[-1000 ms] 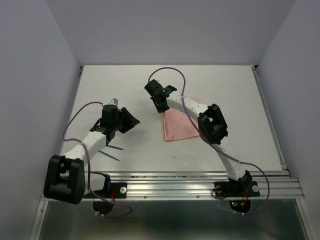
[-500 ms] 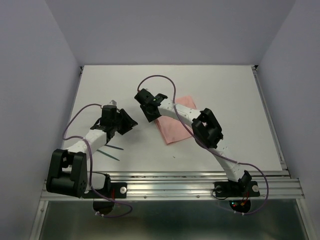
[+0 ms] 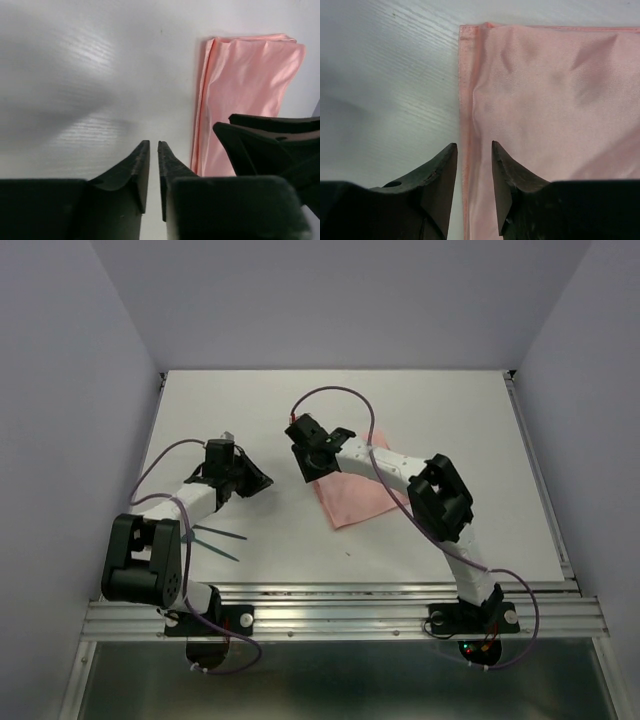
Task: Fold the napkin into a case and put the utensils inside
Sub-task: Turn over the upper triangle folded napkin at the center of the board.
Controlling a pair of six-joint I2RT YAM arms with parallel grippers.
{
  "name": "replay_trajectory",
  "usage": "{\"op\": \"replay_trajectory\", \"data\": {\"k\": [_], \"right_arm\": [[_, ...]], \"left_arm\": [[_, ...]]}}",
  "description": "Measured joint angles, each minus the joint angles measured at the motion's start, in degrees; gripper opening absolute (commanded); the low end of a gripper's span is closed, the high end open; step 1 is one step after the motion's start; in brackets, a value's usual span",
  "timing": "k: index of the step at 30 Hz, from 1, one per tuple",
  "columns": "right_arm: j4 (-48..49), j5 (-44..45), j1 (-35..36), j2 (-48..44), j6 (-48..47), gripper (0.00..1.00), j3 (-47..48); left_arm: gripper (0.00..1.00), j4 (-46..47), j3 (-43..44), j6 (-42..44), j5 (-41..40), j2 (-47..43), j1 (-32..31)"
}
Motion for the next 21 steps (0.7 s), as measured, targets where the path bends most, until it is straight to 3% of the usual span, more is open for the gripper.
{"op": "replay_trajectory", "data": {"k": [1, 3, 8, 21], "right_arm": [[0.46, -0.31, -0.2, -0.94, 0.28, 0.39, -0.79], [3.19, -1.18, -1.29, -4.09, 1.25, 0.39, -3.82], [7.87, -3.72, -5.53, -8.66, 4.24, 0.39, -8.98], [10.69, -8.44, -7.87, -4.17, 6.01, 0.38, -6.97]], "left_arm": [[0.15, 0.11, 1.25, 0.11, 0.35, 1.09, -0.02], [0.0, 0.39, 3.13, 0.11, 0.81, 3.08, -0.2], [0.0, 1.01, 9.29, 0.13, 2.8, 9.4, -2.01], [0.0, 3.13, 18.84, -1.64, 5.46, 22.32, -7.26]]}}
